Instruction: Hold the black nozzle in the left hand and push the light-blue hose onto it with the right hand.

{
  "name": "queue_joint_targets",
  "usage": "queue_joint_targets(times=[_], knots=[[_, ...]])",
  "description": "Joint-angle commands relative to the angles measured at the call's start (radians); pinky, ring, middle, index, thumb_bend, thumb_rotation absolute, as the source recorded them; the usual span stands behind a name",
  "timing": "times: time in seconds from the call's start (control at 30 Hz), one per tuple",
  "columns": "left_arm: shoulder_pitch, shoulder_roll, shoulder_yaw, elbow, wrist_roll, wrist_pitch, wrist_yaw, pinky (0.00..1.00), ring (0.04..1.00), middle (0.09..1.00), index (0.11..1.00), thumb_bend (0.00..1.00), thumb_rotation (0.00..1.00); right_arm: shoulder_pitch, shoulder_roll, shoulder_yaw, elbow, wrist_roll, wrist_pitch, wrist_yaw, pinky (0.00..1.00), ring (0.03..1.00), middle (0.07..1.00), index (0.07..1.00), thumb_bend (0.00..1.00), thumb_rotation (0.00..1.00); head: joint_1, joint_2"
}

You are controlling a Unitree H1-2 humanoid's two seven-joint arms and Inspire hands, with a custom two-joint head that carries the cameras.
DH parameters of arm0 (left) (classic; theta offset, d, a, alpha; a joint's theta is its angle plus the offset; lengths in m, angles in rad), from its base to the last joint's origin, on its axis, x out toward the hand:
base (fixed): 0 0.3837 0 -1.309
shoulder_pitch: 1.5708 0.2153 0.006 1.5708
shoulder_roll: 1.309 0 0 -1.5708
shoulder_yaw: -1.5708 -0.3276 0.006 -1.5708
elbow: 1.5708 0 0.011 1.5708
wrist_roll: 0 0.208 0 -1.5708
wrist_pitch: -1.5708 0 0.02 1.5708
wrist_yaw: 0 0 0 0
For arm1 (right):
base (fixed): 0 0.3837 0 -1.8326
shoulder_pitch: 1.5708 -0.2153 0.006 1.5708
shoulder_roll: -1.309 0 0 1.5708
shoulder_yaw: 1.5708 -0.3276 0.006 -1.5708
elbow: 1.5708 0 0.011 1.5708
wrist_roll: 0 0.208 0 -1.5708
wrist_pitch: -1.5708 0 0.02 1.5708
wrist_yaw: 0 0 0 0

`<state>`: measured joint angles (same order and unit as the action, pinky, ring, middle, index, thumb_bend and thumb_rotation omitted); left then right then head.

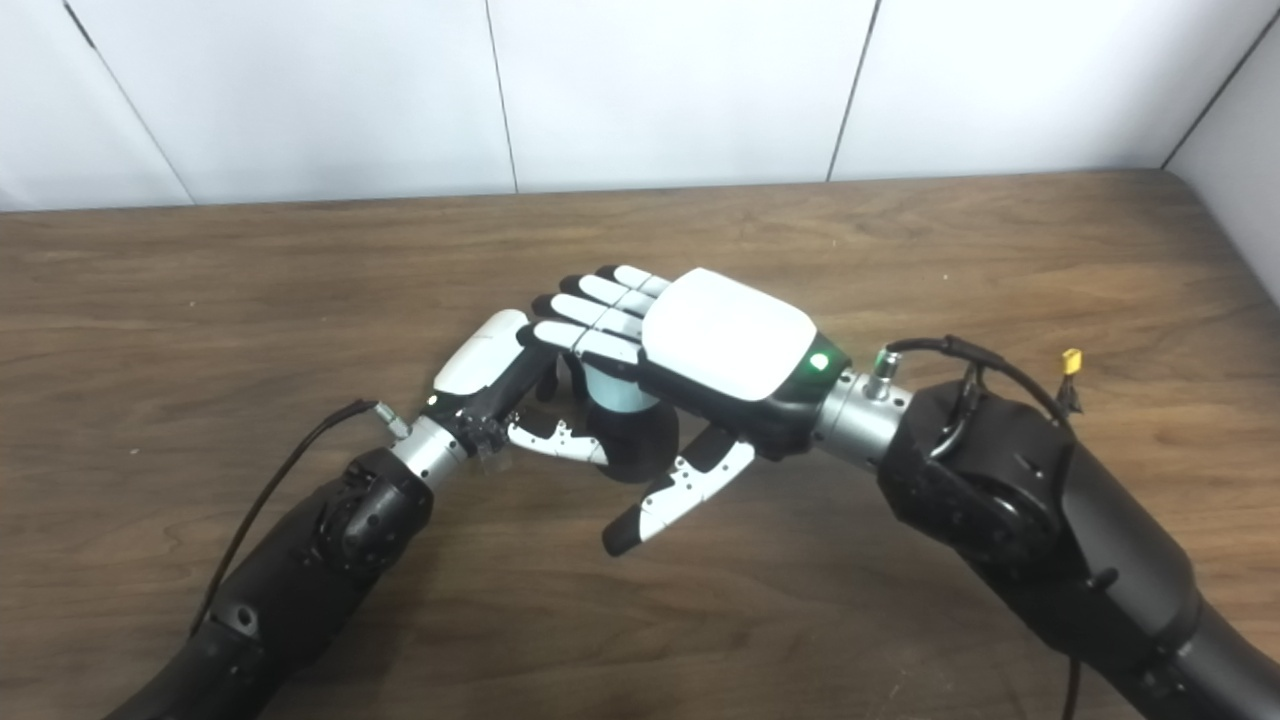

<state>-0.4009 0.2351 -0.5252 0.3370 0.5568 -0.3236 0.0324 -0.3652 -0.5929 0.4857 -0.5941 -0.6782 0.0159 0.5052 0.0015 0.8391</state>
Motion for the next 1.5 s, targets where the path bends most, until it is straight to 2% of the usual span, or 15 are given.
queue_joint_targets(times=[0.0,0.23,0.6,0.87,1.17,1.33,1.47], knots=[[0.071,0.041,-0.051,0.046,0.066,0.083,-0.125,0.36,0.427,0.482,0.490,0.50,0.00,0.106,-0.010,0.173,0.126,-0.003,0.029,0.266,0.94,0.988,0.978,0.946,0.93,0.98,-0.001,0.001],[0.073,0.047,-0.049,0.048,0.064,0.082,-0.126,0.36,0.428,0.484,0.490,0.50,0.00,0.120,-0.015,0.148,0.125,0.004,0.037,0.237,0.94,0.991,0.983,0.942,0.89,0.99,-0.004,0.001],[0.072,0.055,-0.048,0.041,0.068,0.073,-0.120,0.34,0.410,0.478,0.500,0.50,0.00,0.158,-0.046,0.148,0.090,-0.014,0.058,0.266,0.92,0.960,0.955,0.903,0.89,0.99,-0.005,0.004],[0.068,0.052,-0.046,0.047,0.063,0.075,-0.122,0.37,0.428,0.476,0.493,0.50,0.00,0.188,-0.060,0.138,0.061,-0.010,0.074,0.266,0.90,0.949,0.953,0.894,0.88,0.99,-0.004,0.005],[0.066,0.050,-0.049,0.040,0.072,0.085,-0.123,0.36,0.426,0.471,0.495,0.50,0.00,0.194,-0.069,0.141,0.045,-0.005,0.110,0.290,0.90,0.943,0.945,0.888,0.90,1.00,-0.004,0.005],[0.067,0.050,-0.049,0.043,0.071,0.079,-0.118,0.36,0.423,0.472,0.495,0.50,0.00,0.208,-0.049,0.121,0.071,0.055,0.136,0.253,0.90,0.961,0.969,0.929,0.87,0.96,-0.005,0.005],[0.069,0.048,-0.048,0.045,0.066,0.081,-0.119,0.36,0.421,0.478,0.494,0.50,0.00,0.219,-0.010,0.097,0.113,0.091,0.125,0.192,0.90,0.985,0.996,0.982,0.86,0.97,-0.004,0.005]])
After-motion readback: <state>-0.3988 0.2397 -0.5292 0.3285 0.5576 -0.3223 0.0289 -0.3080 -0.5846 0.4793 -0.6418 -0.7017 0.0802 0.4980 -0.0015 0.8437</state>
